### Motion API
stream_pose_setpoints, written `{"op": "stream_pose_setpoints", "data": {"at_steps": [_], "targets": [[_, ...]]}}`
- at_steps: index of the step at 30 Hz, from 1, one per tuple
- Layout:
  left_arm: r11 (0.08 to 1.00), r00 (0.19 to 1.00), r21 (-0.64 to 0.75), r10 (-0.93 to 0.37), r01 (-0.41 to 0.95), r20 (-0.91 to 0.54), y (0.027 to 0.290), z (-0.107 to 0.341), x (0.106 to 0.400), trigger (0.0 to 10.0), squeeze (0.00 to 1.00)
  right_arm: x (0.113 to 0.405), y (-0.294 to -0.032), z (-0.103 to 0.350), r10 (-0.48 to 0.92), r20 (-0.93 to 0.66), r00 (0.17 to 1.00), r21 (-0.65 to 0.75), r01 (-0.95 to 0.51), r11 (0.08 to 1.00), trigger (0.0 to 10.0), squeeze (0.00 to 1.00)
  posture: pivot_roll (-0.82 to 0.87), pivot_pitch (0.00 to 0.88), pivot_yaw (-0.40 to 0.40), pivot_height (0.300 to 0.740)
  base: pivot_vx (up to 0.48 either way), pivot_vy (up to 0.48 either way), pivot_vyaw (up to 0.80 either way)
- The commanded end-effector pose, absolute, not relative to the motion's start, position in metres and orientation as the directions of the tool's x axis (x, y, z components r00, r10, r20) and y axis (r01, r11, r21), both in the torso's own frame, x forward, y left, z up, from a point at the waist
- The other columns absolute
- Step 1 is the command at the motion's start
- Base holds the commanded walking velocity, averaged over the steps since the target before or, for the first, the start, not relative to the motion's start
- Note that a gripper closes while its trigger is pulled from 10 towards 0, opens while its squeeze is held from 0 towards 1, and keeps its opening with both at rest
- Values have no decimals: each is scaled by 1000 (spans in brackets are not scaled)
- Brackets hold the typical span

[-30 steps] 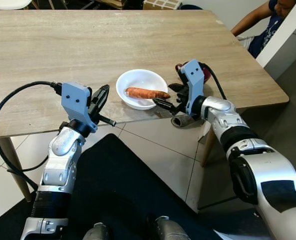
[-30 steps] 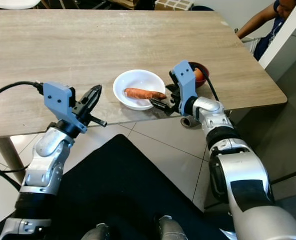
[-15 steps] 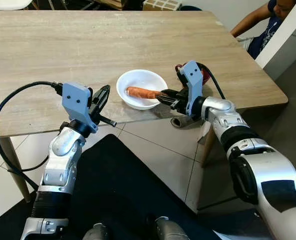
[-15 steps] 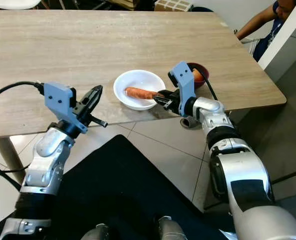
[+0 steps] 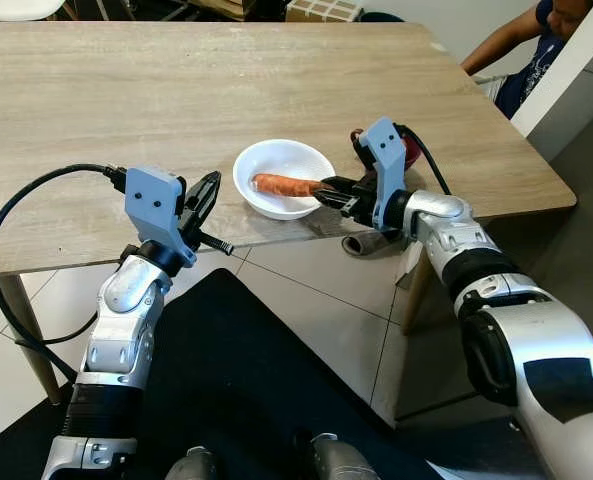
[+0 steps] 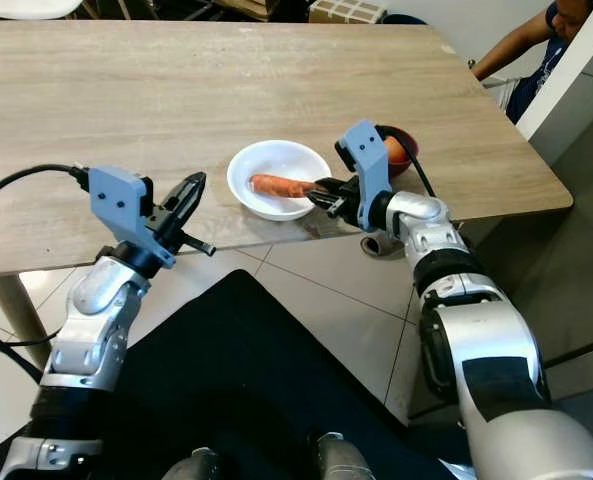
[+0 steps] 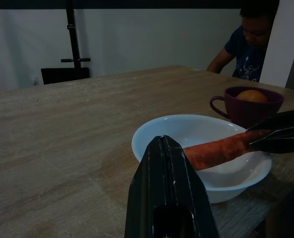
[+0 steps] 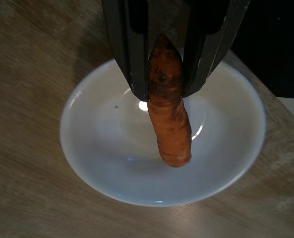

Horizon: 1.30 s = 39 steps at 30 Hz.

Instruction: Restocking fridge

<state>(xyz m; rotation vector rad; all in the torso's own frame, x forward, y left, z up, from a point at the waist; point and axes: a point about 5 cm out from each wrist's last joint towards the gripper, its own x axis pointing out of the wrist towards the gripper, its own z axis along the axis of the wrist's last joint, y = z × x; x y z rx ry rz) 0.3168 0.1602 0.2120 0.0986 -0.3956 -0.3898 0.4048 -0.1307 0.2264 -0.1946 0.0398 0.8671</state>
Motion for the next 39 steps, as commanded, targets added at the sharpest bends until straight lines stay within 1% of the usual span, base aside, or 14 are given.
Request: {"op": "stream_pose_setpoints", "data": {"at_steps": [1,2,3,5,6,7,11,15,20,25,28,30,35,39], "targets": [[920,847,169,-392,354,360,158,210,315,10000,0,406,-130,237,766,-76,638,-153,-767,623,10000,0,-39,152,-82,740,0,0,0],[921,848,171,-389,350,360,158,210,315,10000,0,405,-129,238,772,-68,632,-146,-771,619,10000,0,-39,152,-82,740,0,0,0],[922,850,170,-386,347,359,159,210,315,10000,0,405,-128,240,779,-56,625,-141,-777,613,4667,0,-39,152,-82,740,0,0,0],[924,853,169,-381,342,356,159,210,316,10000,0,406,-125,244,783,-42,620,-143,-780,609,4745,0,-39,152,-82,740,0,0,0],[926,856,167,-377,339,353,160,210,316,10000,0,406,-123,248,787,-24,616,-145,-781,607,9059,0,-39,152,-82,740,0,0,0],[927,858,166,-375,337,351,160,210,317,10000,0,406,-121,251,789,-13,614,-146,-782,606,10000,0,-38,152,-82,740,0,0,0],[930,873,159,-367,332,322,161,206,318,10000,0,407,-116,260,798,27,602,-125,-790,600,10000,0,-36,153,-83,740,0,0,0],[933,914,157,-352,325,202,162,193,321,10000,0,408,-112,265,797,60,601,-98,-791,604,10000,0,-36,156,-85,740,0,0,0],[937,924,142,-340,318,173,164,188,322,10000,0,409,-108,264,778,78,624,-93,-772,628,10000,0,-35,156,-85,740,0,0,0],[939,925,139,-337,316,175,164,189,323,10000,0,414,-105,265,690,106,716,-57,-688,723,10000,0,-36,157,-84,740,0,0,0],[939,925,138,-337,316,175,164,189,323,10000,0,415,-106,264,662,110,742,-42,-662,749,10000,0,-36,156,-84,740,0,0,0],[939,926,137,-336,315,172,164,190,323,10000,0,417,-108,260,602,107,791,-15,-605,796,10000,0,-34,160,-85,740,0,0,0],[939,927,136,-336,316,167,164,190,322,10000,0,419,-112,250,522,85,849,29,-525,850,10000,0,-34,160,-85,740,0,0,0],[939,928,136,-335,314,167,164,190,321,10000,0,419,-111,243,499,72,863,74,-504,861,10000,0,-30,163,-85,740,0,0,0]]}}
